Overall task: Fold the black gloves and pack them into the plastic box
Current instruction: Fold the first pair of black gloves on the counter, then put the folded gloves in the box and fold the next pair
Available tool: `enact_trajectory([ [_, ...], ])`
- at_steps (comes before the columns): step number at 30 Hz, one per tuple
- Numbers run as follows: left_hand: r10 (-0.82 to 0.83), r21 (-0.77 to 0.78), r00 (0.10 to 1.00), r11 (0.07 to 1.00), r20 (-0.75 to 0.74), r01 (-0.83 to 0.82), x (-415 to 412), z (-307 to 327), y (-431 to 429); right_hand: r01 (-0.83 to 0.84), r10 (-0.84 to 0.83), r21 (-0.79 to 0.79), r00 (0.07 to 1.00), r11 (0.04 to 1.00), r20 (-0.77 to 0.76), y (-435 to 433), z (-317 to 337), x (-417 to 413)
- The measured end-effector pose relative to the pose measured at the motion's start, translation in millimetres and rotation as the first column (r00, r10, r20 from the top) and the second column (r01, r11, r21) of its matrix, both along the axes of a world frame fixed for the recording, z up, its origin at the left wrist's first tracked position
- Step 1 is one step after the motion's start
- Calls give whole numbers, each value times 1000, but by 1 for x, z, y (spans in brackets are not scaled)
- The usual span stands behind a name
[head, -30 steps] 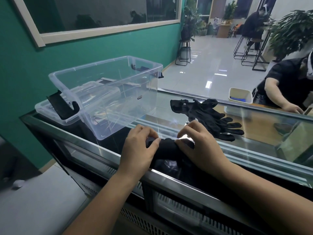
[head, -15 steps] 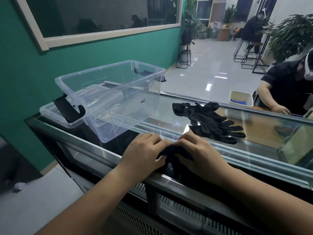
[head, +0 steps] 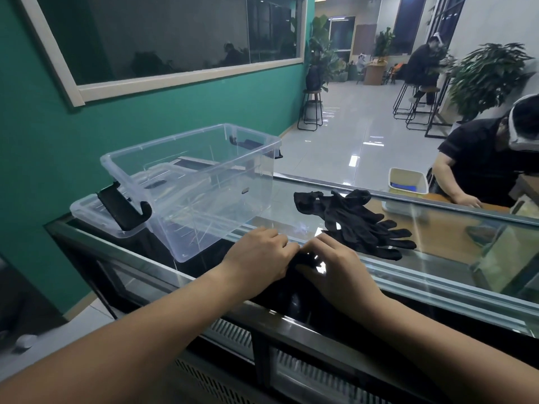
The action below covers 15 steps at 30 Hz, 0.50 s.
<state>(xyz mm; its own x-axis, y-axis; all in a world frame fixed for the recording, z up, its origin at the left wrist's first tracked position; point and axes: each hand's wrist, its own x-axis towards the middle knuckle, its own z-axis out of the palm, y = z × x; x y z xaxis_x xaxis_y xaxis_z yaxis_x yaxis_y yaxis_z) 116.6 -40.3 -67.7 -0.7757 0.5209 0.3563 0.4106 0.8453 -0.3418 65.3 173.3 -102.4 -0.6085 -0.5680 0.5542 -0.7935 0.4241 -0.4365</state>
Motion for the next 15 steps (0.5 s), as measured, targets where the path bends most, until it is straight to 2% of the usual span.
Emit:
enact_trajectory([
  [3,-18,-36,999,999,-45,17,-9,31,-10,1,0,-94,1000,996,17,-9,11,1],
  [7,-62,-22,980,998,-190,59,-13,96,-27,34,-18,-199,997,979,78,-28,19,-7],
  [10,-55,15,965,998,-257,61,-12,144,-42,80,-57,-189,991,979,124,-44,17,-17],
  [15,70,186,959,982,-273,-19,-39,187,-86,46,-30,-133,992,990,122,-64,7,-31],
])
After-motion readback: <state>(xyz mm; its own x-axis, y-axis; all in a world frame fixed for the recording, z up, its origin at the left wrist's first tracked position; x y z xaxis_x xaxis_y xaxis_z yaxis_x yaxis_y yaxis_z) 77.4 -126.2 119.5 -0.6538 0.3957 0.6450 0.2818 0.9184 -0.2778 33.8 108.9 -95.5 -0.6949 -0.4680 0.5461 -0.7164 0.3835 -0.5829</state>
